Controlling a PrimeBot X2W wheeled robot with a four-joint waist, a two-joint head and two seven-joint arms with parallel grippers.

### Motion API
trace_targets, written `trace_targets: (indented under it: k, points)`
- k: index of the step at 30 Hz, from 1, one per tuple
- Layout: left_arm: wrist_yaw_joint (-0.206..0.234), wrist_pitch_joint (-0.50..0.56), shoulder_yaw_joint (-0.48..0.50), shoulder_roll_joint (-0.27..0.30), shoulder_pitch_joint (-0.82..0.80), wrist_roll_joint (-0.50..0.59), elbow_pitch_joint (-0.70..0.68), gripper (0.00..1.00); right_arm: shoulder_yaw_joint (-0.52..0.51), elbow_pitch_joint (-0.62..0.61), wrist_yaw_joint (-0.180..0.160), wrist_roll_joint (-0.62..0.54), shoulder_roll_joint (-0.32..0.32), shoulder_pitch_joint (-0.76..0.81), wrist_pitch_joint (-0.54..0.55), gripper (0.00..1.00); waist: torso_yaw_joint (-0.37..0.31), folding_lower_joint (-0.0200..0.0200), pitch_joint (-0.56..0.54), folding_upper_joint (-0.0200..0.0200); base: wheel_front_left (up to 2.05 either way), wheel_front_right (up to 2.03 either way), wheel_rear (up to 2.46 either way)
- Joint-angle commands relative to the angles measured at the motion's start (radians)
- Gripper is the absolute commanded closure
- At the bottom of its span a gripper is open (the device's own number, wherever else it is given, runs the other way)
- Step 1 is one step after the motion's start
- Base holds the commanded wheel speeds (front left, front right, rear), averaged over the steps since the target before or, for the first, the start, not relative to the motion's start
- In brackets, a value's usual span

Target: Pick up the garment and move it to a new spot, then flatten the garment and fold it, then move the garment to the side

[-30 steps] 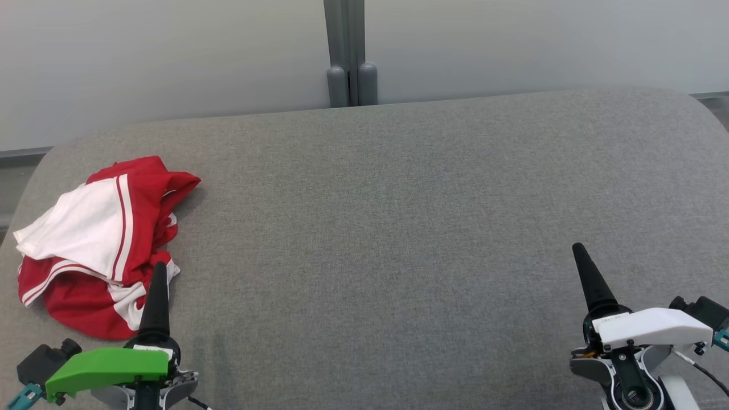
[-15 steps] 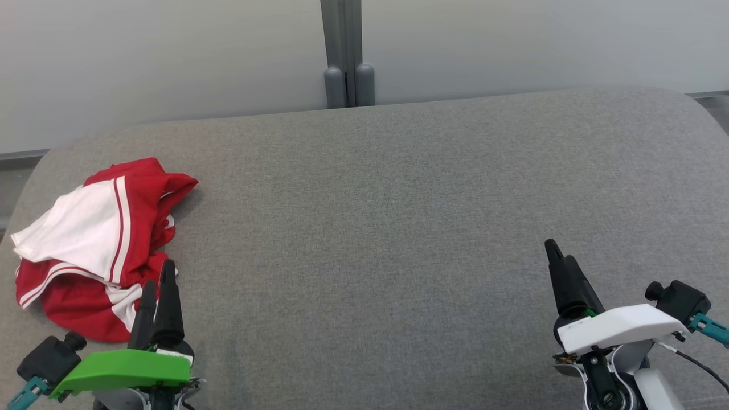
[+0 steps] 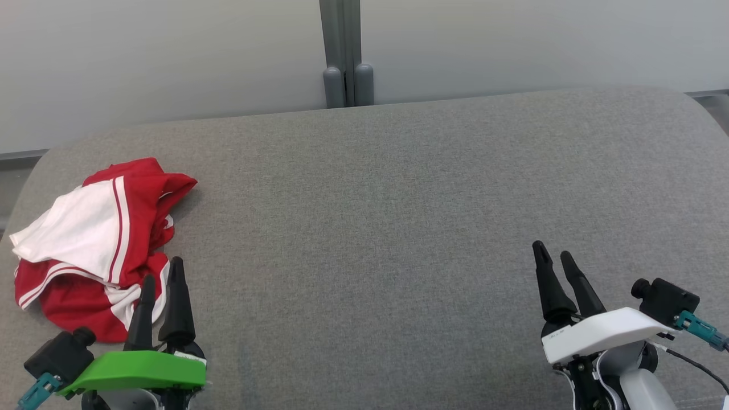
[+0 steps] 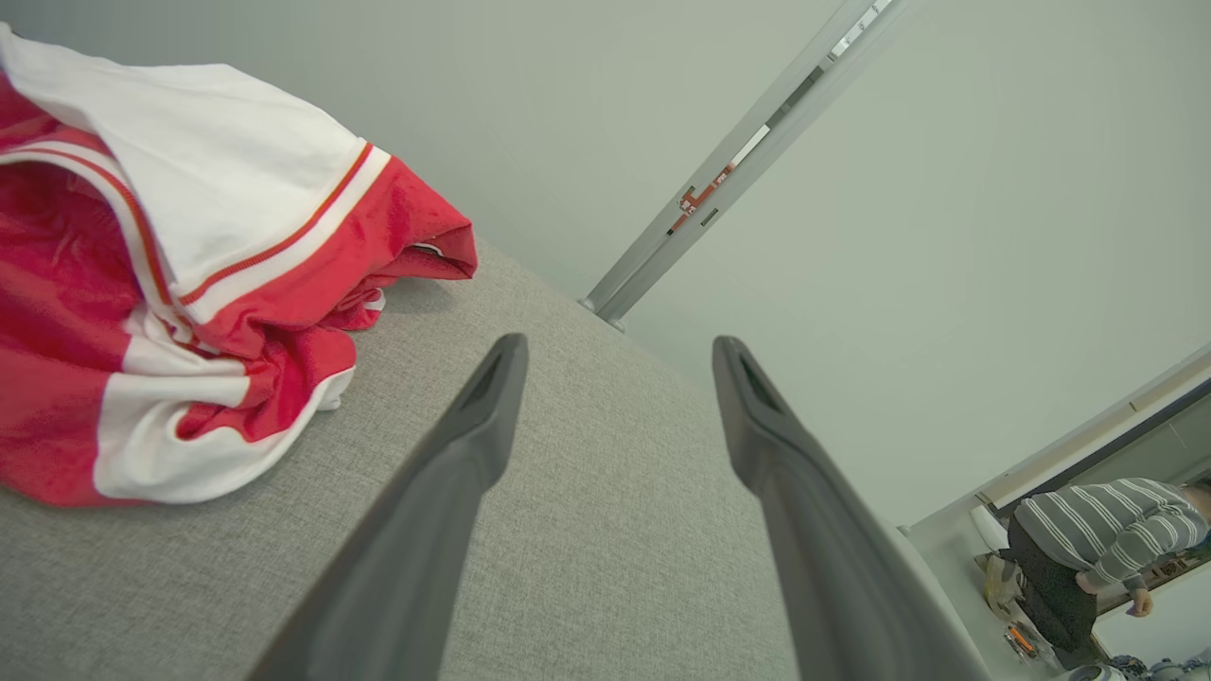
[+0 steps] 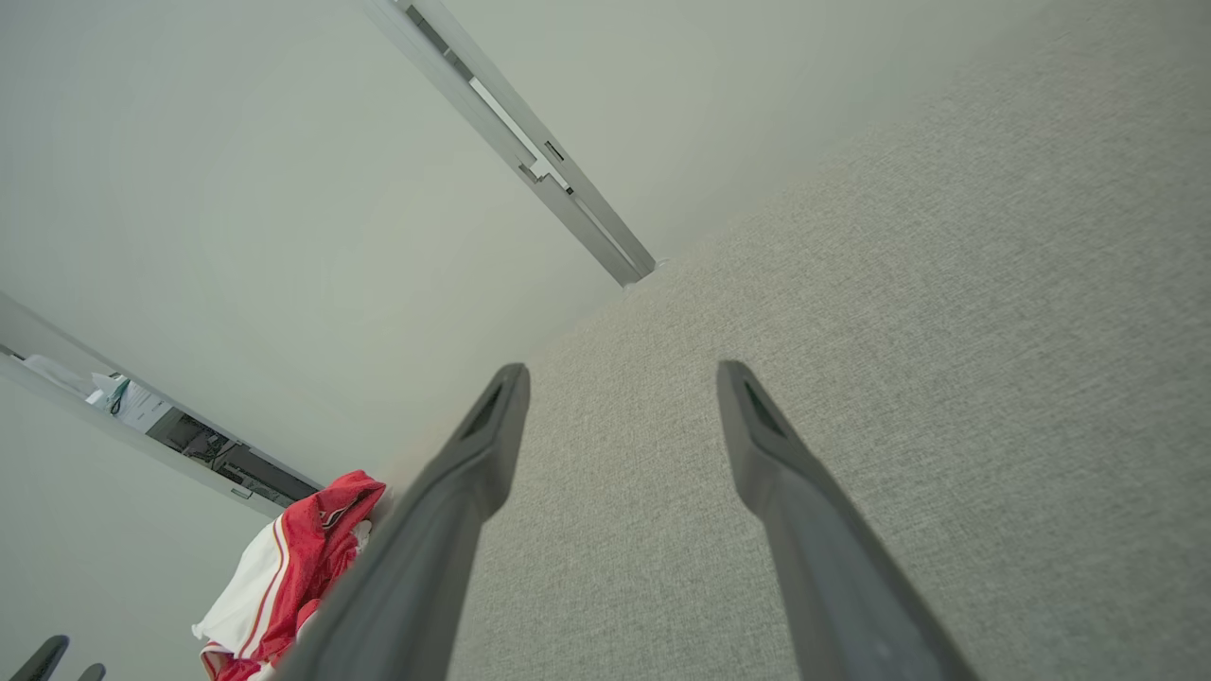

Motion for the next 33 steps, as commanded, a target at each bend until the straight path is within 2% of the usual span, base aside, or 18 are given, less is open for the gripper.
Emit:
trace_targets:
  k: [1, 33]
  points:
    - [-0.002, -0.011, -0.003, 0.006, -0.003, 0.034, -0.019, 0.0, 0.007, -0.019, 0.003, -0.037, -0.005, -0.005, -0.013, 0.0, 0.0, 0.0, 0.0, 0.0, 0.0, 0.0, 0.0]
    - [-0.015, -0.096, -0.047, 0.009, 0.038, 0.356, -0.001, 0.0, 0.07, -0.024, 0.003, -0.36, -0.007, 0.016, -0.097, 0.0, 0.009, 0.0, -0.009, 0.0, 0.0, 0.0, 0.0]
